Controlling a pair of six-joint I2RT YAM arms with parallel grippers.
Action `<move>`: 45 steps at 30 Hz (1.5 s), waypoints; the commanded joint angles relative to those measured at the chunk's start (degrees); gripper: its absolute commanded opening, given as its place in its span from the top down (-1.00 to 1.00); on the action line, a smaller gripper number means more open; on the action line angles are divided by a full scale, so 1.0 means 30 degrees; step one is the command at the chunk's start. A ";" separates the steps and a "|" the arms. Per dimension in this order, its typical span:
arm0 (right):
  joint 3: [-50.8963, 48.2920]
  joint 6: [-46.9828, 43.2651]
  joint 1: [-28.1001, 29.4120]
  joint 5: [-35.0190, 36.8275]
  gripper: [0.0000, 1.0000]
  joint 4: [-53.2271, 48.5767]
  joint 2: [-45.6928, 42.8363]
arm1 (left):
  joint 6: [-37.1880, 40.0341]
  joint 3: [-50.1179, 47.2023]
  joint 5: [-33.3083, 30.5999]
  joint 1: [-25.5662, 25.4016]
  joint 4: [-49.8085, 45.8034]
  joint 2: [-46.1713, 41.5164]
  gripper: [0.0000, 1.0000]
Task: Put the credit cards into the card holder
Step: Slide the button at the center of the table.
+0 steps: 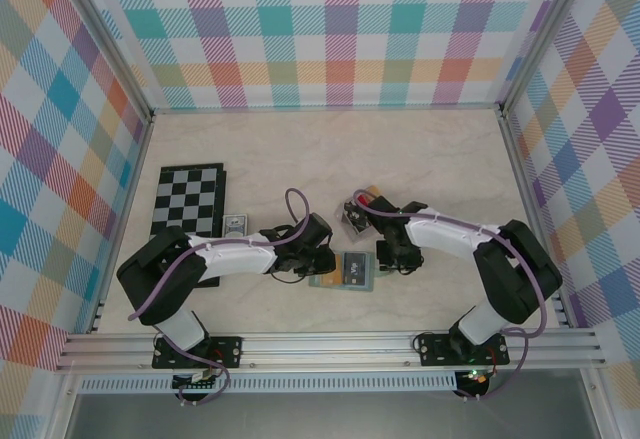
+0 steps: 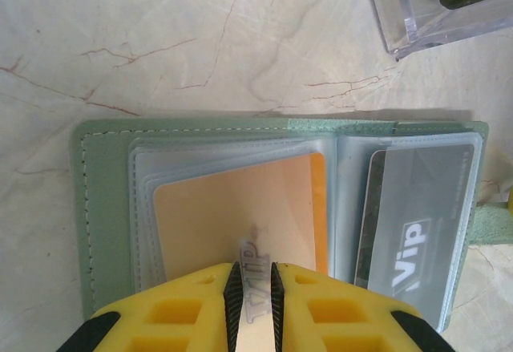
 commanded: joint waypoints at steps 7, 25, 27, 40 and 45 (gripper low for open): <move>-0.0628 -0.0595 0.0492 0.0921 0.29 -0.1293 0.0005 | -0.0214 -0.0757 -0.0132 0.0154 -0.1457 0.0044 0.59; 0.7103 -0.5810 -0.2984 -0.3707 0.30 0.0537 -0.0447 | -0.0064 0.0444 0.0005 0.1200 -0.1622 -0.2465 0.34; 0.7998 -0.6061 -0.3049 -0.4033 0.31 0.0624 0.0643 | -0.0138 0.0362 0.0311 0.1620 -0.1461 -0.2619 0.31; 0.9609 -0.5960 -0.3077 -0.4368 0.41 0.0802 0.3692 | 0.0075 0.0328 0.0736 0.2525 -0.1459 -0.2793 0.23; 0.9703 -0.6049 -0.3080 -0.4996 0.44 0.0980 0.4036 | 0.0077 0.0195 0.0762 0.2542 -0.1468 -0.2827 0.23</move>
